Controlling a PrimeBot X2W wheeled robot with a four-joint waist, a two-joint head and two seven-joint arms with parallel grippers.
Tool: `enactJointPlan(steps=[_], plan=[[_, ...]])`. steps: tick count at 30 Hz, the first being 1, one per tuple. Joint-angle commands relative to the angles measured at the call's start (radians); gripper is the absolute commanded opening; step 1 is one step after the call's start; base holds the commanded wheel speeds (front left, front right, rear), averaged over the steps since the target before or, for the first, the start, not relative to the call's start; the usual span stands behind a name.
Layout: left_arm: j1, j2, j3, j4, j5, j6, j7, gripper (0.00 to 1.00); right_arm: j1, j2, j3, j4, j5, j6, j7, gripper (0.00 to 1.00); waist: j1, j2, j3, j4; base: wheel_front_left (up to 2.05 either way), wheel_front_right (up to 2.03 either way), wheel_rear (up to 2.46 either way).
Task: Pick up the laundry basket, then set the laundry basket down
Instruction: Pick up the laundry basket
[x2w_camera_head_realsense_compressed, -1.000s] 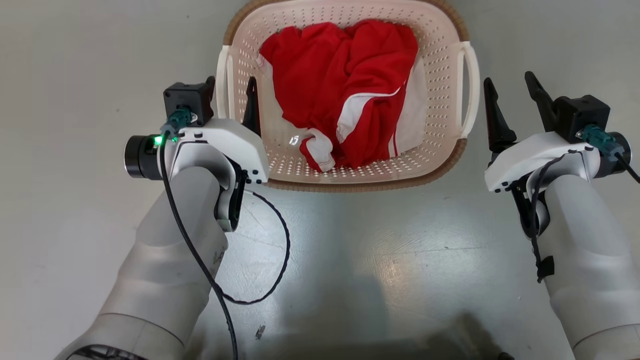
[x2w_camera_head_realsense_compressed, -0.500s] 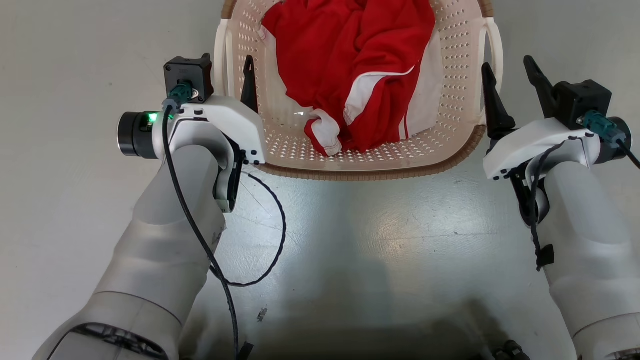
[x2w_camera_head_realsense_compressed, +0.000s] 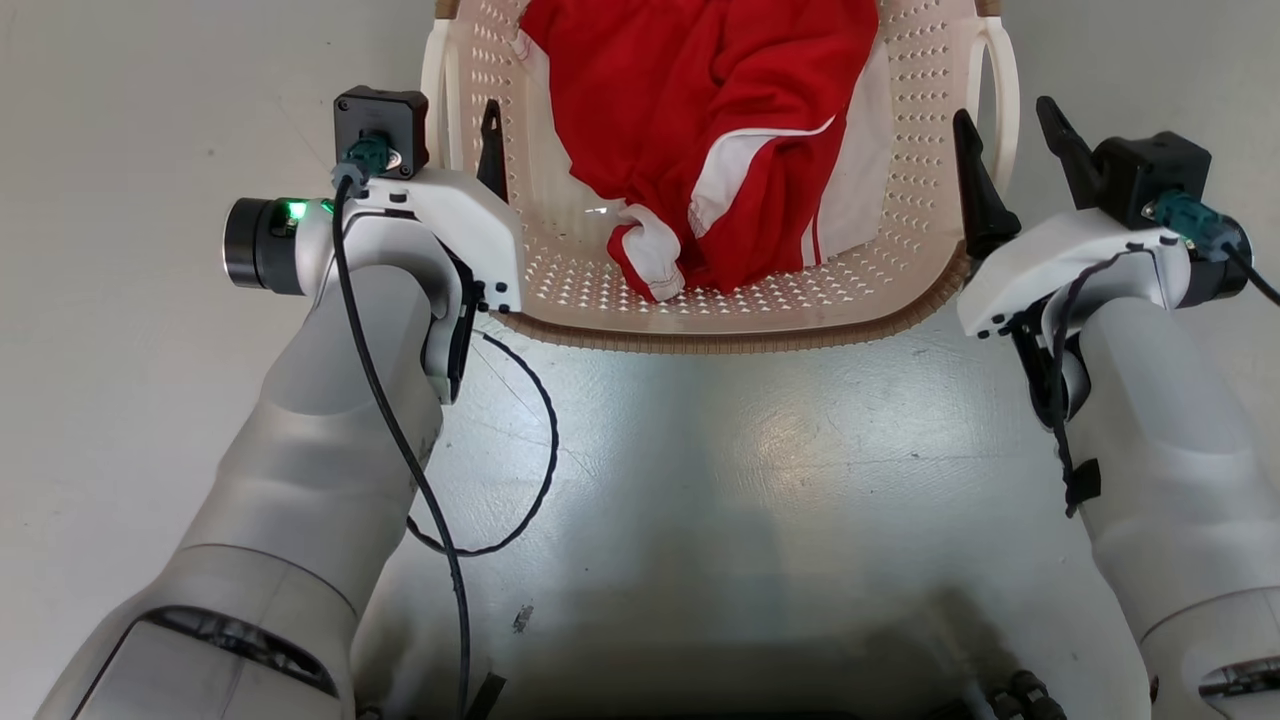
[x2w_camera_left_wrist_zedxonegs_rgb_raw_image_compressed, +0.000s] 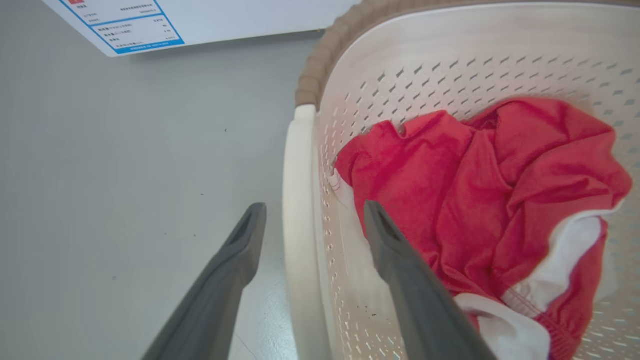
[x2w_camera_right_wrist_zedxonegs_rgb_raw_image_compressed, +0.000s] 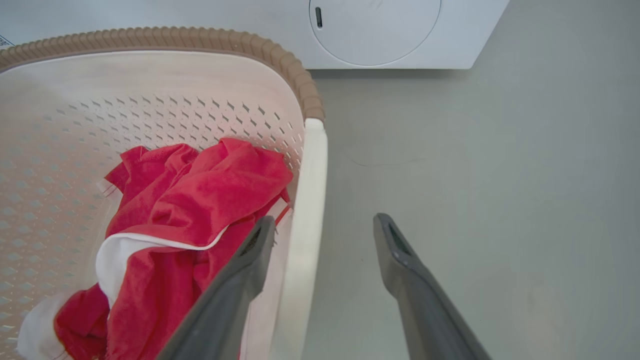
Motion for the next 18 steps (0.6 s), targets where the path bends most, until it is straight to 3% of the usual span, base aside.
enactJointPlan(steps=[1, 18], plan=[[-0.005, 0.023, 0.003, 0.004, -0.011, 0.0, -0.006, 1.0, 0.013, 0.021, 0.022, 0.003, 0.01, 0.006, -0.011, 1.0, -0.0001, 0.0, 0.001, 0.0, 0.0, 0.0, 0.0], [-0.055, 0.023, -0.101, 0.072, -0.091, 0.008, 0.01, 1.0, -0.051, 0.033, 0.054, 0.113, 0.057, 0.006, -0.011, 1.0, -0.0001, 0.0, 0.006, -0.001, 0.0, 0.0, 0.0]])
